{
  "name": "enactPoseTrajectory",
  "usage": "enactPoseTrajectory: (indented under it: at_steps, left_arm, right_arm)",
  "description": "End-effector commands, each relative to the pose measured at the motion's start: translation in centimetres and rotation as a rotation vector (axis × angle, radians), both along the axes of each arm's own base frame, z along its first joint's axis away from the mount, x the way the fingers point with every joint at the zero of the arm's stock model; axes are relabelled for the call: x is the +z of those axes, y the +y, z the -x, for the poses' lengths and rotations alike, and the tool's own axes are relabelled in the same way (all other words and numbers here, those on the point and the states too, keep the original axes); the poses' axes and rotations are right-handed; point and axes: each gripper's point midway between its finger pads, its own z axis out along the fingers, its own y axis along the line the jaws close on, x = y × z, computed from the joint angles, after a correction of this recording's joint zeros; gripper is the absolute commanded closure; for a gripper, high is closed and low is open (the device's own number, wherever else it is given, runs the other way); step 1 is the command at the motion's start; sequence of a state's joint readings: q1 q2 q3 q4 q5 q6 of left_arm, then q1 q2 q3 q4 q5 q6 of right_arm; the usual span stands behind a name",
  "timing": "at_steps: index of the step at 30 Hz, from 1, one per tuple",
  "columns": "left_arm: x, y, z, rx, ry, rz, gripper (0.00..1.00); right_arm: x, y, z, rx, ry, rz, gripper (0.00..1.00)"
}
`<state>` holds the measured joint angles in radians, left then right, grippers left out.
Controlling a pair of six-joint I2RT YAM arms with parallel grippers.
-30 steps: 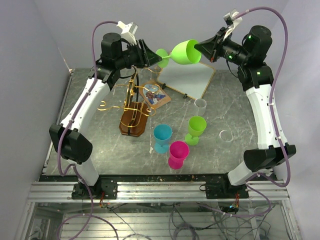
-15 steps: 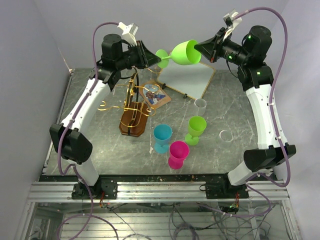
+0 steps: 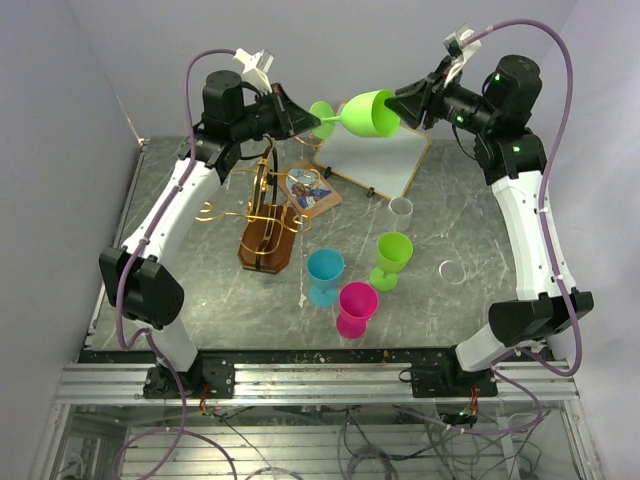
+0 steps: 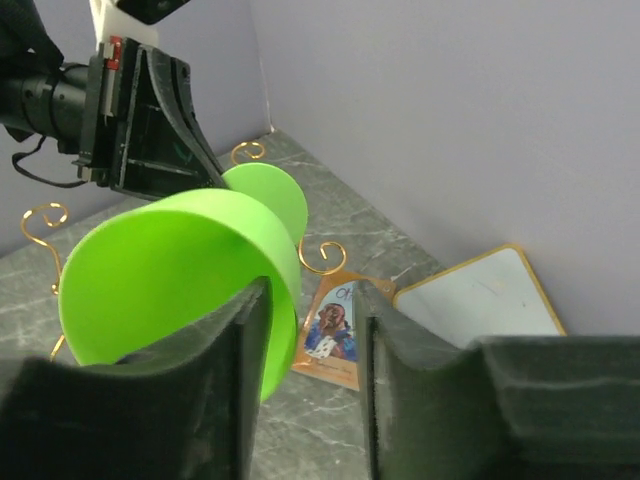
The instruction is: Place the wine glass upside down on the wine glass rack
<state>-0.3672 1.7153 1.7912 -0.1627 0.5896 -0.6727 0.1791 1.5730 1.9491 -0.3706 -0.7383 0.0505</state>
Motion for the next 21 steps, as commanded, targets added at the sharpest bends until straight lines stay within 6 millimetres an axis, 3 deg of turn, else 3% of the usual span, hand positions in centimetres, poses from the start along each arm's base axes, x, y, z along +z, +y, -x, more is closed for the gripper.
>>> enactPoseTrajectory:
  at_steps: [1,3,4,8,11,16,21]
  left_arm:
    - [3.9,3.1,0.9,0.026,-0.087,0.037,0.93]
    - [4.6,5.3,0.1,0.072,-0.082,0.056,0.93]
    - [4.9,6.5,-0.3,0.095,-0.084,0.062,0.93]
    - [5.7,12.0,-2.1,0.235,-0.101,0.040,0.93]
    - [5.7,17.7,-4.0,0.405,-0.112,-0.025,0.93]
    - [6.1,26.7,-5.6,0.708,-0.192,-0.217,0.93]
    - [7.5,32.6,-5.4,0.957,-0.312,-0.452,0.93]
  right_arm:
    - [1.0,-0.7,1.0,-0.035,-0.064,0.042,0.50]
    - [0.8,-1.4,0.8,-0.072,-0.066,0.070,0.25]
    - [0.8,-1.7,0.6,-0.092,-0.070,0.085,0.18]
    - [0.5,-3.3,0.1,-0.182,-0.085,0.144,0.04]
    - [-0.3,-4.5,-0.2,-0.249,-0.082,0.191,0.01]
    - [-3.8,-6.3,-0.5,-0.327,-0.030,0.278,0.00]
    - [-5.9,-8.0,0.1,-0.387,-0.008,0.354,0.00]
